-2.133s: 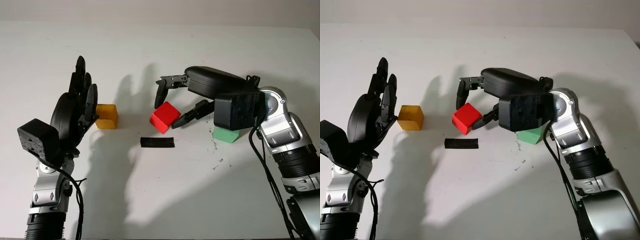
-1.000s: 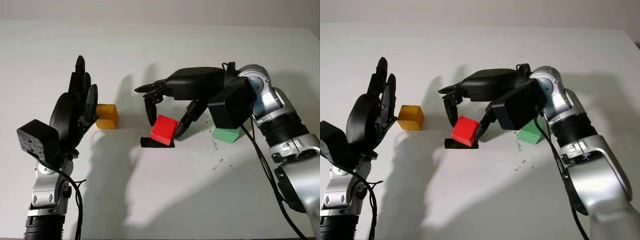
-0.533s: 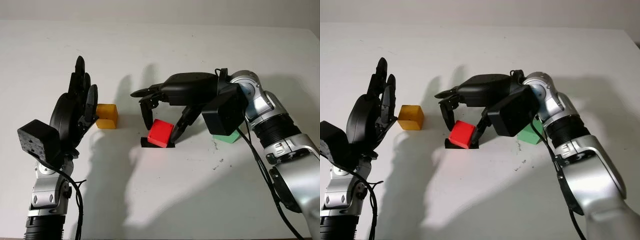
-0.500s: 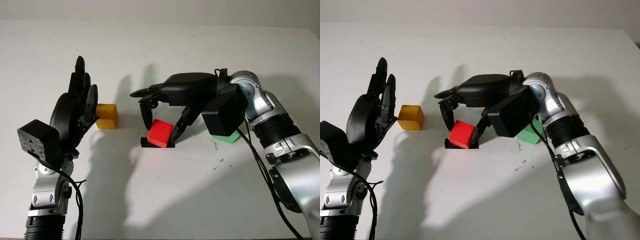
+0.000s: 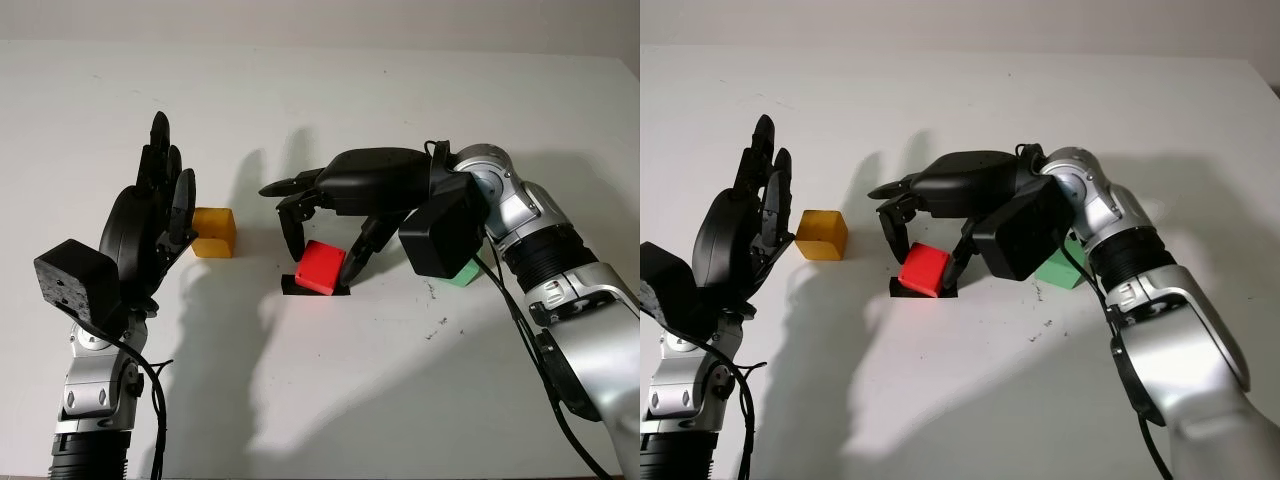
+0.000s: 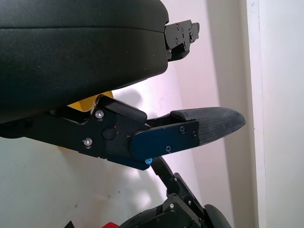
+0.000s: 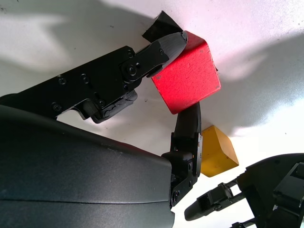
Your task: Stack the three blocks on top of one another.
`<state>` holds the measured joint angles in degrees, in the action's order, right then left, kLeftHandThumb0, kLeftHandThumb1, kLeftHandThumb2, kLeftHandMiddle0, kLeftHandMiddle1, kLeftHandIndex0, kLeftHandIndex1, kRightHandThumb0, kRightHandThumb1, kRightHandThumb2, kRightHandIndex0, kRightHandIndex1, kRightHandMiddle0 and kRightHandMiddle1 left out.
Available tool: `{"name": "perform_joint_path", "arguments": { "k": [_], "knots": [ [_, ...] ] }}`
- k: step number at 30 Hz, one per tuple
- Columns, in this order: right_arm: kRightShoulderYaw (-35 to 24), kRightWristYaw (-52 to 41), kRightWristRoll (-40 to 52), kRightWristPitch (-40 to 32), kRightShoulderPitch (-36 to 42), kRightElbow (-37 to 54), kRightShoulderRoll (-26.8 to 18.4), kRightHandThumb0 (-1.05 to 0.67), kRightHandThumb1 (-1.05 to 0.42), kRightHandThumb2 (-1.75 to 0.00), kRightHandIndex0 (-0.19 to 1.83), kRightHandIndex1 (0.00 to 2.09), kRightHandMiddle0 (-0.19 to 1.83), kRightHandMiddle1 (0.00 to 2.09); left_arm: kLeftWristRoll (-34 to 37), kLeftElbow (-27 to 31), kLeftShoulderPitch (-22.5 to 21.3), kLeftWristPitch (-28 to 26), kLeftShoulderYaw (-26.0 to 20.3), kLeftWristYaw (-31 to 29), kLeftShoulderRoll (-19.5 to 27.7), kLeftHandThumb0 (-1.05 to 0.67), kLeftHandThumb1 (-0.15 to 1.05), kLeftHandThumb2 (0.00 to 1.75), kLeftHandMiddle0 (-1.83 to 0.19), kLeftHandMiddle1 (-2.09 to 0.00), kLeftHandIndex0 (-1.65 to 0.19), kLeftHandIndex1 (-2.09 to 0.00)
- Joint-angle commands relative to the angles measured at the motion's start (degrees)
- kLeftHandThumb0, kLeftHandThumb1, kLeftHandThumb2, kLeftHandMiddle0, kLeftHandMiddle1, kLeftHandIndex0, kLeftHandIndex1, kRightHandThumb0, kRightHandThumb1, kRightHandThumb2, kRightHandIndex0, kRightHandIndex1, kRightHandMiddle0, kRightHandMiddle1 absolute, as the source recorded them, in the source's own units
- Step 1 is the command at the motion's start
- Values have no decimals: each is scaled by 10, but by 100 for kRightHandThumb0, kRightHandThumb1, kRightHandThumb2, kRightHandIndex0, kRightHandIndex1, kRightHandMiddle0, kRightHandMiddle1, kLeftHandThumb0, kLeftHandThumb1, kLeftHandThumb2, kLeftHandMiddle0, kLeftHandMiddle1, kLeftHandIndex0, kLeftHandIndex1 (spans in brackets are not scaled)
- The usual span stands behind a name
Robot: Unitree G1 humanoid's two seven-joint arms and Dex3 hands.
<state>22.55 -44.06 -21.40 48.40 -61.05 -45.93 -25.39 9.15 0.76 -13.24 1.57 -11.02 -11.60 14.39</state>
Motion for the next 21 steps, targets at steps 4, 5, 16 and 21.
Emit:
{"name": "perform_joint_path", "arguments": {
  "k": [4,5,16,21],
  "knots": [
    [2,10,-4,10,-13,-6,-2,-47,-96,-5,12,6,39,147,-1,12,8,-1,2,0,1,-75,105,61,19,0,19,0],
    [1,11,-4,9,-13,-6,-2,-47,-96,-5,12,6,39,147,0,12,8,-1,2,0,1,-76,105,61,19,0,19,0],
    [2,4,-10,-20,-10,21,-12,-50,-92,-5,1,4,21,84,-2,10,3,-1,1,3,0,-76,105,61,19,0,19,0],
    [0,3,-6,-13,-9,24,-14,-55,-91,-5,-7,3,14,58,-7,9,3,0,2,3,4,-76,105,62,19,0,19,0]
  ]
}}
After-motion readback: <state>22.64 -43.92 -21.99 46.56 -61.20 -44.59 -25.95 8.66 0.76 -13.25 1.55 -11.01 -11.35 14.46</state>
